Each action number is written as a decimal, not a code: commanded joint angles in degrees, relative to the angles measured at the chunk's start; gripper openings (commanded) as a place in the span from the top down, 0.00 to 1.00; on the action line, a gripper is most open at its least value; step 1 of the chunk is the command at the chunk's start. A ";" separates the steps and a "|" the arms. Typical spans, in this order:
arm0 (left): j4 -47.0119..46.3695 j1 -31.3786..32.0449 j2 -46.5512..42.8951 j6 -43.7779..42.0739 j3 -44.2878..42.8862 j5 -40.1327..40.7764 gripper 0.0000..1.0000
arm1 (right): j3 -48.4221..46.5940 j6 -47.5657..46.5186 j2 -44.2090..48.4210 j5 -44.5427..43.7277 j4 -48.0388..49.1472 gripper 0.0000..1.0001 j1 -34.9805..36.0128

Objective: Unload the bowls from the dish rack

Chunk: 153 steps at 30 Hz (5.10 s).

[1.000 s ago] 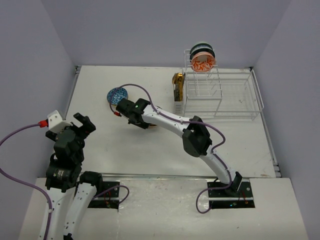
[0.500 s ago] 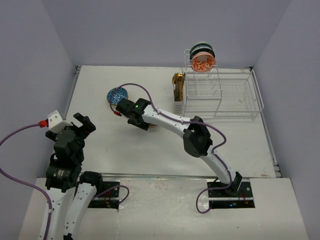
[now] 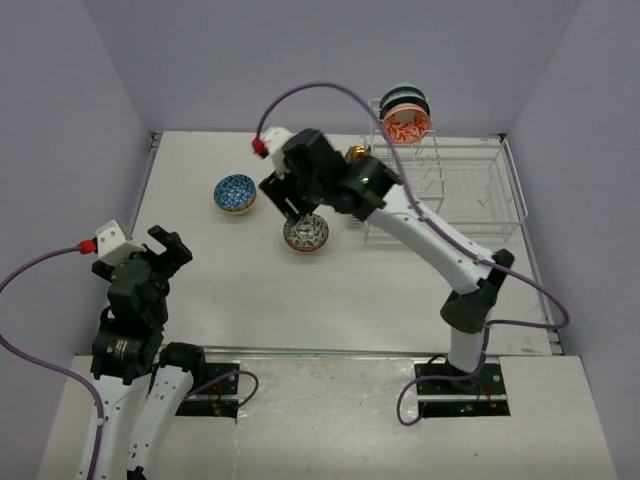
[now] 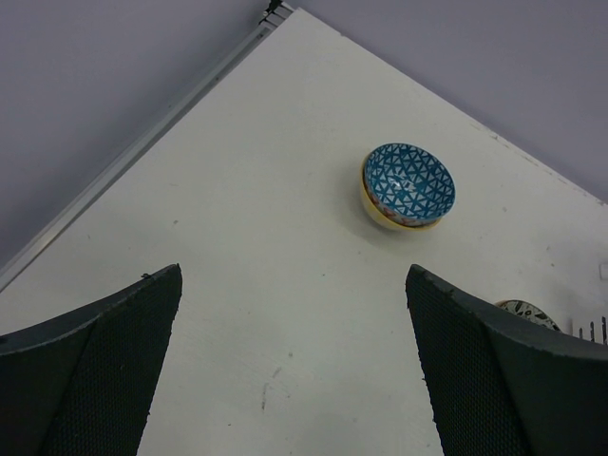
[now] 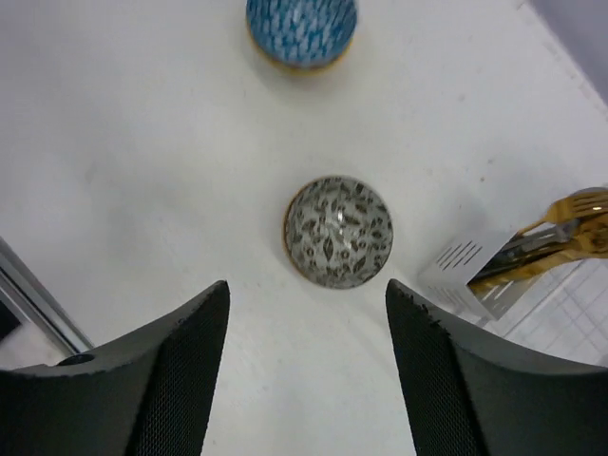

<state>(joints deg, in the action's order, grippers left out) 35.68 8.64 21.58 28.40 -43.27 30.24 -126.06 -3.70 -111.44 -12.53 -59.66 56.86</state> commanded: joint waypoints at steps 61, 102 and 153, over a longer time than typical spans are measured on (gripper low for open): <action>-5.53 0.23 8.56 -5.11 0.64 -12.13 0.00 | 55.30 95.82 20.03 3.83 89.27 1.00 -46.67; -3.87 0.23 9.79 -3.62 -5.49 -13.80 0.00 | 63.48 66.31 39.01 33.44 102.39 1.00 -46.23; -10.63 18.51 53.38 2.45 -18.87 -36.30 0.44 | 49.69 -22.13 22.93 -1.35 47.09 1.00 7.74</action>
<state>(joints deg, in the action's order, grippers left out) 27.51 26.44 74.11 31.75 -62.24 -7.79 -72.23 -23.14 -88.86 -10.94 -15.90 63.44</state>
